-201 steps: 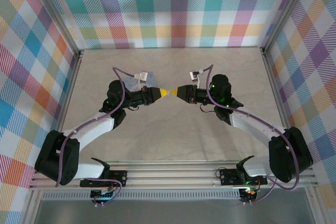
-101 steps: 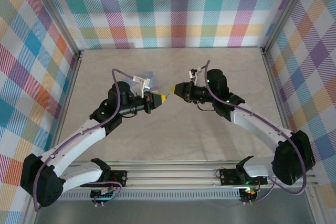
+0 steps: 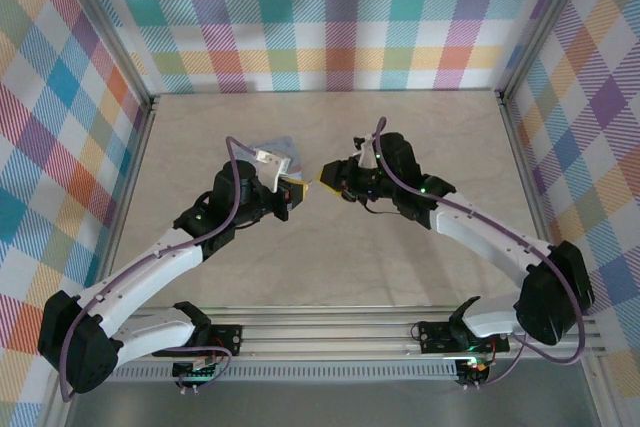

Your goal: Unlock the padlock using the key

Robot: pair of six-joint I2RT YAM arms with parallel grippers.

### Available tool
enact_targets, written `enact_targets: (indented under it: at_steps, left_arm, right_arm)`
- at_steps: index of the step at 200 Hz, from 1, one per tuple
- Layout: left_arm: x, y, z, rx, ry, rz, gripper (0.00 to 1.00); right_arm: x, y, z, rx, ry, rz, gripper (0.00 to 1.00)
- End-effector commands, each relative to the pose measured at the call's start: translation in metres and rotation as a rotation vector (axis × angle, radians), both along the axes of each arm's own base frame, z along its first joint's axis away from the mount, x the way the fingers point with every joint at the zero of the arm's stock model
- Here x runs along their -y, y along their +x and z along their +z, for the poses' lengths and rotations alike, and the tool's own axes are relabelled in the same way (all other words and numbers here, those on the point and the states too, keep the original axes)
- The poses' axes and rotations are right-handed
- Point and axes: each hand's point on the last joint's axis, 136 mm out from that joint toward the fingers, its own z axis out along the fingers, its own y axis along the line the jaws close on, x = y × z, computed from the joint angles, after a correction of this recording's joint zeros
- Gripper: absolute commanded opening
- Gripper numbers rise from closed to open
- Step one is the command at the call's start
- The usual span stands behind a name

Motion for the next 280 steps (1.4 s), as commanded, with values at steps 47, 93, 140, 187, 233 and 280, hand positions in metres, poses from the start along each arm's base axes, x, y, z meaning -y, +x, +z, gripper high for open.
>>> enact_targets:
  at_steps: [47, 93, 140, 187, 233, 280]
  left_arm:
    - [0.006, 0.0, 0.015, 0.062, 0.013, -0.019, 0.0]
    - [0.007, 0.001, 0.014, 0.056, 0.017, -0.024, 0.0]
    - [0.008, 0.002, 0.01, 0.048, 0.024, -0.021, 0.0]
    - [0.008, 0.002, 0.01, 0.047, 0.023, -0.017, 0.0]
    - [0.007, 0.002, 0.009, 0.042, 0.027, -0.016, 0.0]
    - [0.009, -0.001, 0.005, 0.021, 0.029, -0.034, 0.2]
  right_arm:
    - [-0.015, 0.006, 0.0, -0.059, 0.027, -0.001, 0.28]
    - [-0.022, 0.007, 0.001, -0.069, 0.05, 0.009, 0.26]
    - [-0.024, 0.007, 0.003, -0.066, 0.057, 0.009, 0.27]
    - [-0.026, 0.006, 0.0, -0.068, 0.059, 0.016, 0.16]
    - [-0.025, 0.006, -0.001, -0.065, 0.052, 0.008, 0.04]
    - [-0.019, 0.007, -0.002, -0.026, 0.006, 0.0, 0.0]
